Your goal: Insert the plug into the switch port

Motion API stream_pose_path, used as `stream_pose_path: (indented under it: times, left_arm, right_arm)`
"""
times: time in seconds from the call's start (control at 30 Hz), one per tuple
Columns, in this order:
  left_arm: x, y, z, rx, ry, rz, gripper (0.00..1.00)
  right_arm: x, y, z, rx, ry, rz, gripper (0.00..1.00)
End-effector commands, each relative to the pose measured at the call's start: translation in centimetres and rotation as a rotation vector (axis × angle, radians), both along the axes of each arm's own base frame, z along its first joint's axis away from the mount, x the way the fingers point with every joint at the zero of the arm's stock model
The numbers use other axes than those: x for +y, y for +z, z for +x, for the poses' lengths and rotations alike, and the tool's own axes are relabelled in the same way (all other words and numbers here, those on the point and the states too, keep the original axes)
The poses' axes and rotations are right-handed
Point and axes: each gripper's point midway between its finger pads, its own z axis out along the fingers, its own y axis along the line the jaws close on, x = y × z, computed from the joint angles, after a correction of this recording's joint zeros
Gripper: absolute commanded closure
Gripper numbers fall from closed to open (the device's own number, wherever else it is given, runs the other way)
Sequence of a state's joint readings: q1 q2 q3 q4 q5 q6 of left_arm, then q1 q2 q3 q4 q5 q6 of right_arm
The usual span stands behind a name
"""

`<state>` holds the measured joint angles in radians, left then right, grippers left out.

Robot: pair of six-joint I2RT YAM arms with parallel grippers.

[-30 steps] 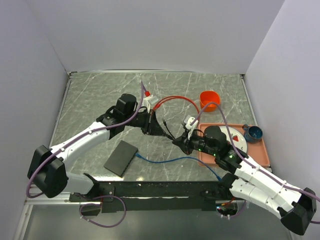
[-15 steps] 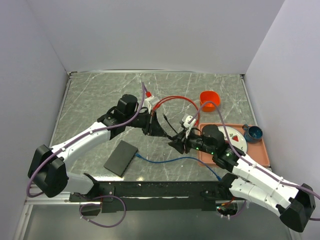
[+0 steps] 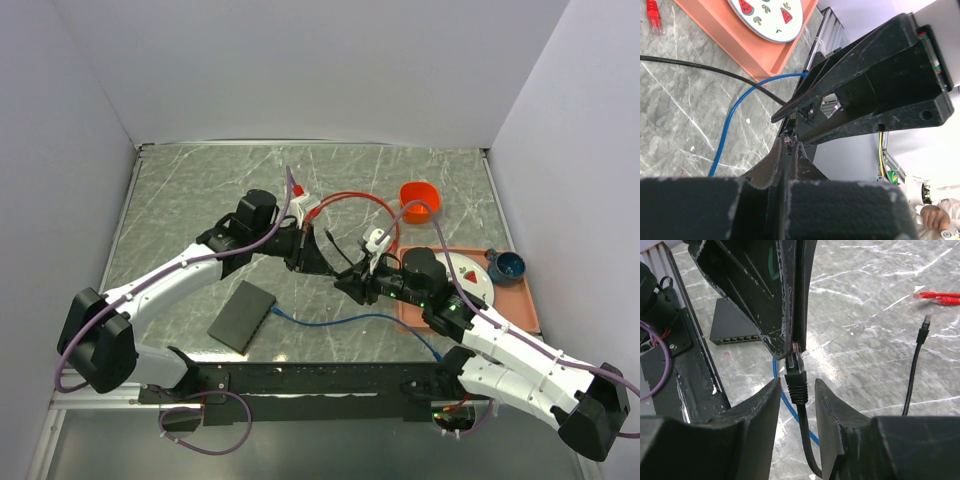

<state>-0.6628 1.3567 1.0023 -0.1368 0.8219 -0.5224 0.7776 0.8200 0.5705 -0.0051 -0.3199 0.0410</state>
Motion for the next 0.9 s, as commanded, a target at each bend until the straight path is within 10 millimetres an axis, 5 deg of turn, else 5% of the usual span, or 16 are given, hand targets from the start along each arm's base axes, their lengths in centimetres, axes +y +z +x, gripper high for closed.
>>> stream_pose_path:
  times: [0.0, 0.07, 0.23, 0.37, 0.4, 0.47, 0.5, 0.67, 0.77, 0.87]
  left_arm:
    - [-0.4, 0.3, 0.0, -0.024, -0.016, -0.012, 0.99]
    - [-0.3, 0.2, 0.0, -0.024, -0.018, -0.011, 0.99]
    - [-0.3, 0.4, -0.2, -0.028, -0.026, -0.015, 0.99]
    - [0.0, 0.3, 0.0, -0.039, -0.013, 0.001, 0.96]
    - [0.0, 0.1, 0.8, -0.057, 0.030, 0.024, 0.73]
    - [0.6, -0.3, 2.0, -0.081, 0.107, 0.073, 0.43]
    - [1.4, -0.8, 3.0, -0.078, 0.165, 0.108, 0.28]
    - [8.2, -4.6, 9.7, -0.061, 0.634, 0.340, 0.18]
    - [14.1, -8.4, 11.3, -0.006, 0.896, 0.519, 0.18]
    - [18.6, -11.3, 10.9, 0.071, 1.066, 0.618, 0.19]
  right_arm:
    - [0.6, 3.5, 0.6, -0.068, -0.013, 0.072, 0.60]
    - [0.6, 3.3, 0.6, -0.063, -0.013, 0.068, 0.64]
    - [0.8, 2.8, 0.8, -0.046, -0.016, 0.052, 1.00]
    - [0.9, 2.6, 1.2, -0.028, -0.031, 0.039, 1.00]
    - [0.8, 2.5, 1.3, -0.023, -0.042, 0.037, 1.00]
    - [0.5, 2.3, 1.8, -0.024, -0.080, 0.029, 1.00]
    - [0.4, 2.3, 1.9, -0.027, -0.083, 0.025, 1.00]
    - [1.2, 2.6, 0.5, -0.025, 0.018, 0.020, 1.00]
    - [2.0, 1.8, -0.2, 0.010, 0.072, -0.004, 1.00]
    - [3.5, 0.9, -1.1, 0.047, 0.113, -0.013, 1.00]
